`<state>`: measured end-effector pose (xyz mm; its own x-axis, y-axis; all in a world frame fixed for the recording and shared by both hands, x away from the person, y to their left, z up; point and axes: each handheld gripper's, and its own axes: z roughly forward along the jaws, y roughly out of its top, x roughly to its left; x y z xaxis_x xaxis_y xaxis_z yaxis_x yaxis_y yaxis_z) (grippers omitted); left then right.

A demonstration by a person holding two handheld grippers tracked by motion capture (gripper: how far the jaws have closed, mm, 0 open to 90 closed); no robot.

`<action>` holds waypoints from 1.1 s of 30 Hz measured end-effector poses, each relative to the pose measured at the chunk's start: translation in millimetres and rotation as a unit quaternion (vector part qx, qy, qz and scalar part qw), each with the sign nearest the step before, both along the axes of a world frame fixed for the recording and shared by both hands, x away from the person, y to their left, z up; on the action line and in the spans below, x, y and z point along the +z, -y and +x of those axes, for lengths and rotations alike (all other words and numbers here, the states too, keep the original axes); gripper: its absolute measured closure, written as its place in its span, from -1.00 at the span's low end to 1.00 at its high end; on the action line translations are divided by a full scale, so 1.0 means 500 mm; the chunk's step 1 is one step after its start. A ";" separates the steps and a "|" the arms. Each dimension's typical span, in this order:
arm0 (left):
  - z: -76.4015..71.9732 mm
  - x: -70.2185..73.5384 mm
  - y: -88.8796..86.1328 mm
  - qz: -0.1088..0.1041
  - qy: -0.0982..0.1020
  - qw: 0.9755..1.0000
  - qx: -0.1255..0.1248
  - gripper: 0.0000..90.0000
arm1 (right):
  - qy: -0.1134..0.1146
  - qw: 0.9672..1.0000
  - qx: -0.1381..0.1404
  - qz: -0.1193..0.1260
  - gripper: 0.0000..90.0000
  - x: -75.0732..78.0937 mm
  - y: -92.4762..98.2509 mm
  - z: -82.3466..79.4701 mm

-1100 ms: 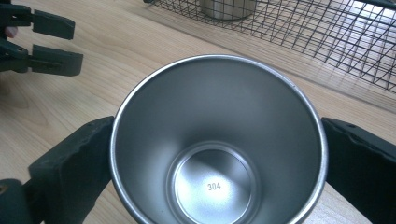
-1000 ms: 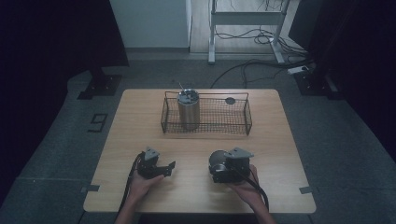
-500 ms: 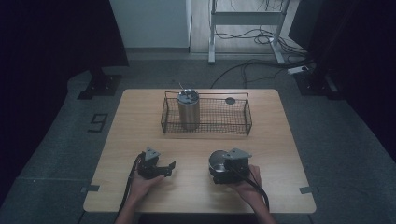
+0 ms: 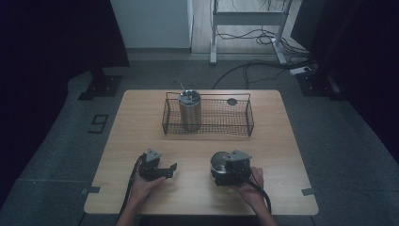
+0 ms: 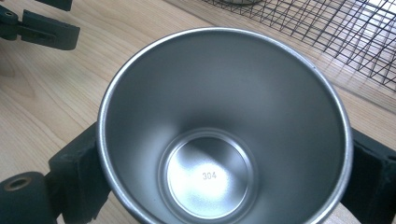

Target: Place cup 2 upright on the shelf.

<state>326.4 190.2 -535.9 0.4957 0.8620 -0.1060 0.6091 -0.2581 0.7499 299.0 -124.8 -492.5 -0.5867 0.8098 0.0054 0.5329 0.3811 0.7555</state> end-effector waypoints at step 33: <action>-0.006 0.015 -0.004 -0.013 0.012 1.000 0.004 -0.68 | 0.026 0.996 -0.051 0.068 -0.84 0.069 0.047 0.008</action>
<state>323.3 192.2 -528.3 0.4921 0.8628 -0.1159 0.5920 -0.2341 0.7712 303.0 -148.2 -458.2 -0.5042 0.8588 0.0911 0.5228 0.2196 0.8237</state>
